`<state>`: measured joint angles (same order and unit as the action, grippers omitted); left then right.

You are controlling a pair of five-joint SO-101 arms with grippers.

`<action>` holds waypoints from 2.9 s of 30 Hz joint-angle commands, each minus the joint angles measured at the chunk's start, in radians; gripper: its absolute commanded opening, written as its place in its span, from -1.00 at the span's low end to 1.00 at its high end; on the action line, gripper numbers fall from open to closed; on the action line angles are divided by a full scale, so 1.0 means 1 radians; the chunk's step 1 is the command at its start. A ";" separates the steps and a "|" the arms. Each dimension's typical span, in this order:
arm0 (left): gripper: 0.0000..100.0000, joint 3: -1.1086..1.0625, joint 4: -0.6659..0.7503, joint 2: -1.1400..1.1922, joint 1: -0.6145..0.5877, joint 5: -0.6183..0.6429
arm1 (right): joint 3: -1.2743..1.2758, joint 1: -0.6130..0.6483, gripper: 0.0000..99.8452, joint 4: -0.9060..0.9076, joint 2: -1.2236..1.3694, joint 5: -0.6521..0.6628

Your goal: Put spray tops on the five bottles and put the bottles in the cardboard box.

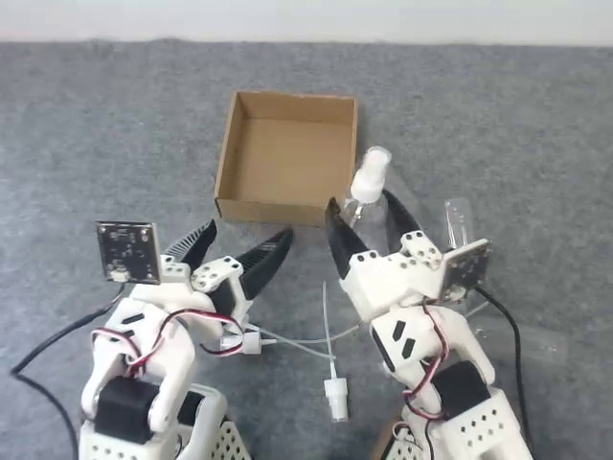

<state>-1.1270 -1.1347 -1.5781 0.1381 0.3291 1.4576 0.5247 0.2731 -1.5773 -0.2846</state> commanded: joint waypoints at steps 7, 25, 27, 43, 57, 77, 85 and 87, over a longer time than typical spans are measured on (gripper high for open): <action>-0.28 0.001 -0.009 -0.002 0.126 -0.081 | -0.032 -0.007 -0.76 -0.047 -0.024 -0.023; -0.29 -0.217 0.215 -0.002 0.242 -0.141 | -0.057 0.082 -0.76 -0.036 -0.031 -0.101; -0.29 -0.228 0.239 -0.002 0.219 -0.141 | -0.055 0.082 -0.76 -0.036 -0.033 -0.101; -0.30 -0.297 0.370 -0.002 0.106 -0.140 | -0.061 0.084 -0.76 0.025 -0.035 -0.101; -0.37 -0.282 0.388 -0.002 0.018 -0.140 | -0.058 0.076 -0.76 0.028 -0.035 -0.100; -0.37 -0.200 0.195 -0.002 -0.368 -0.140 | -0.054 0.074 -0.76 0.073 -0.024 -0.037; -0.37 -0.328 0.275 -0.002 -0.511 -0.130 | -0.051 0.073 -0.76 0.077 -0.024 -0.035; -0.37 -0.358 0.322 -0.002 -0.529 -0.095 | -0.051 0.073 -0.76 0.077 -0.024 -0.035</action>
<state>-1.4768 -0.8876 -1.5689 -0.3652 0.1956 1.4576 0.5953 0.3452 -1.5789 -0.3337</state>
